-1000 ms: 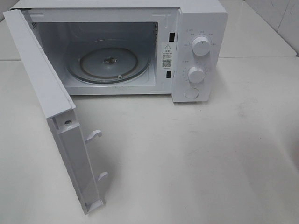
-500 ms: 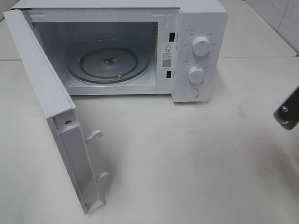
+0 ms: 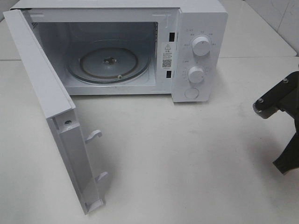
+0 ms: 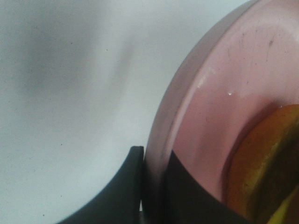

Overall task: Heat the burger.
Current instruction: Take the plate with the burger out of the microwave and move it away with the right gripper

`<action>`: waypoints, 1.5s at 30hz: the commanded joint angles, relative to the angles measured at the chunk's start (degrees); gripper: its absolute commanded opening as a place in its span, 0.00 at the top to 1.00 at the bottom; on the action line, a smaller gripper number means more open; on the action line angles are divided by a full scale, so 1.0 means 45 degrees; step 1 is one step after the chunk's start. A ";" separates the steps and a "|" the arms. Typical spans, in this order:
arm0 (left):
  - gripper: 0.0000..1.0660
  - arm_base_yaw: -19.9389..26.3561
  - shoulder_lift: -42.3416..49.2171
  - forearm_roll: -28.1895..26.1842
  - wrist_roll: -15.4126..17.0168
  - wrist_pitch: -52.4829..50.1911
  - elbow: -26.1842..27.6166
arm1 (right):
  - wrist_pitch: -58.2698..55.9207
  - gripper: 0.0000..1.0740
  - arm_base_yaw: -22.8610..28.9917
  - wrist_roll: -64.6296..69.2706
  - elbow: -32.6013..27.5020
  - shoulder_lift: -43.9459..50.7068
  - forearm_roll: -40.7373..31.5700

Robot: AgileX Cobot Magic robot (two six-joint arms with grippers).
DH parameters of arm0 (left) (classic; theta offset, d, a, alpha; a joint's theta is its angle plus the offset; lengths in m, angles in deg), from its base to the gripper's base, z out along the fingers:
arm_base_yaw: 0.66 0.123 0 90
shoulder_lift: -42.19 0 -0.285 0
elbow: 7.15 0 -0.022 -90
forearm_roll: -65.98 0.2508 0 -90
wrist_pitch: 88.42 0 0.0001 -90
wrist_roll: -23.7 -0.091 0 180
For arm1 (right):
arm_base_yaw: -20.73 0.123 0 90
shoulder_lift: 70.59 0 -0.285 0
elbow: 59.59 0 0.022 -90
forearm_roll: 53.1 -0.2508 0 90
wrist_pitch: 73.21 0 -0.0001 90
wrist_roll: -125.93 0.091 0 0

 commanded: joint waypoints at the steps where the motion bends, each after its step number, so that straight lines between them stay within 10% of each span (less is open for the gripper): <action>1: 0.06 0.0076 0.0242 -0.0013 0.0038 -0.0102 -0.0025 | -0.0458 1.00 -0.0102 0.1337 0.0102 -0.0726 0.0828; 35: 0.06 0.0076 0.0242 -0.0013 0.0038 -0.0102 -0.0025 | 0.4698 0.96 -0.2254 0.3425 -0.0662 -0.4405 0.2292; 45: 0.06 0.0076 0.0242 -0.0013 0.0038 -0.0102 -0.0025 | 0.4444 0.52 -0.2215 0.3018 -0.0789 -0.4240 0.1617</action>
